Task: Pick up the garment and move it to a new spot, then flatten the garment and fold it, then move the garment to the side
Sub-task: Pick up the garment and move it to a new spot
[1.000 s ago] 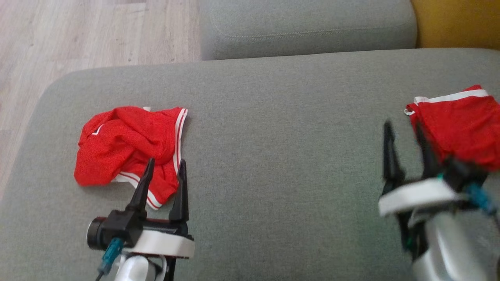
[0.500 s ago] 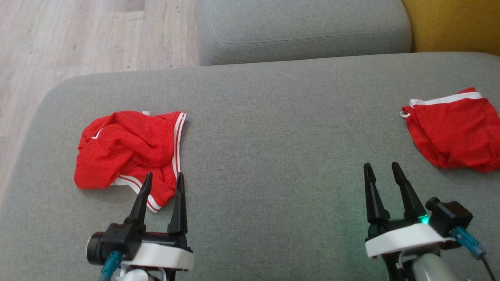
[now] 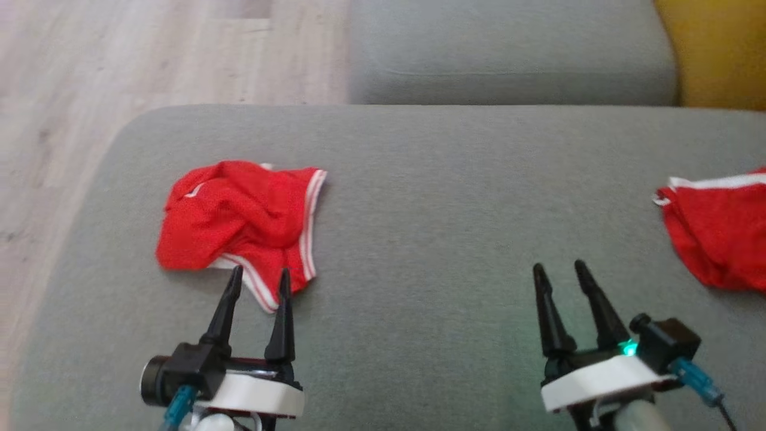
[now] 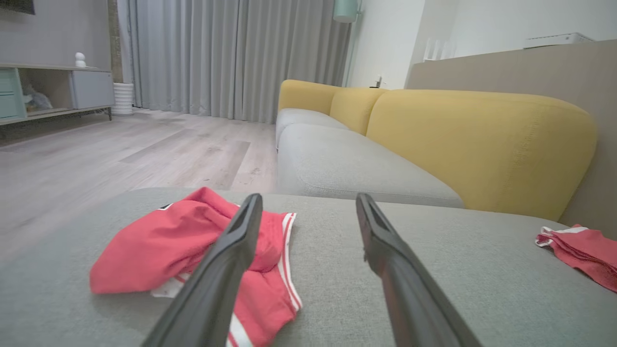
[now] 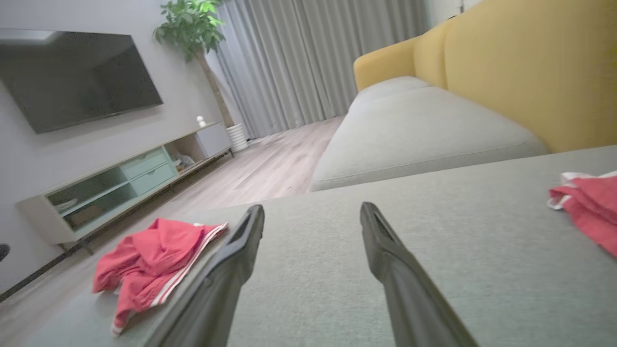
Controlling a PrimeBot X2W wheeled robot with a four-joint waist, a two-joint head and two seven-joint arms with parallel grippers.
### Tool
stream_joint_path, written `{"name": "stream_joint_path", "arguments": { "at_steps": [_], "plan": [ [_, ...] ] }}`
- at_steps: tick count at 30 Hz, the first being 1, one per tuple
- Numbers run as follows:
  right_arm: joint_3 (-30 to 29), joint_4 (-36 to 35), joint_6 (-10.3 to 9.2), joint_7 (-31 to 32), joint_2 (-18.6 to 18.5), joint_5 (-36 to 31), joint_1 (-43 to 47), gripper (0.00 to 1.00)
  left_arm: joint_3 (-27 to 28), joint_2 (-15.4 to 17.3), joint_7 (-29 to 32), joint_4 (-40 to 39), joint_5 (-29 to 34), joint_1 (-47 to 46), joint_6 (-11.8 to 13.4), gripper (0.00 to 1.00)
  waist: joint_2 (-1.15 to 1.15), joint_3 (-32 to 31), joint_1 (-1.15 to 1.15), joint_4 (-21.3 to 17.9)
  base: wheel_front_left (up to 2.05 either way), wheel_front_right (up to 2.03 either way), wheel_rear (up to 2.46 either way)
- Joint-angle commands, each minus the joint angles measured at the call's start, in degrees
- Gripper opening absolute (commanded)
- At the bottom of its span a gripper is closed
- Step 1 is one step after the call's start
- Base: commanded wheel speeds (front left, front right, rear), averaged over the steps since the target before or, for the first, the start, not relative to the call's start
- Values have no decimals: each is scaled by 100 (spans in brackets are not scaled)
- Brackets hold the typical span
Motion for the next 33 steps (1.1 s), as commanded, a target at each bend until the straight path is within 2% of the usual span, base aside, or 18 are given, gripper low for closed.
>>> {"name": "stream_joint_path", "arguments": {
  "at_steps": [1, 7, 17, 27, 33],
  "plan": [
    [219, -203, 21, -62, -21, 59, -72, 100, 145, 6, -29, -127, 19, -240, 37, 100, 0, -83, 0, 400, 0, 0, 0],
    [483, -148, 21, -62, -21, 166, 9, 100, 199, 6, -29, -61, 108, -149, 31, 100, 0, -208, 0, 1058, 0, 0, 0],
    [879, -74, 21, -62, -20, 281, 40, 100, 308, 6, -29, -46, 198, 9, -27, 100, 0, -296, 0, 1553, 0, 0, 0],
    [963, -94, 21, -62, -20, 415, 20, 100, 355, 6, -29, -40, 256, 26, -65, 100, 0, -261, 0, 1595, 0, 0, 0],
    [902, -117, 21, -62, -20, 338, -64, 100, 157, 80, 3, 253, 410, -343, -297, 100, 0, -5, 0, 1355, 0, 0, 0]
  ]
}}
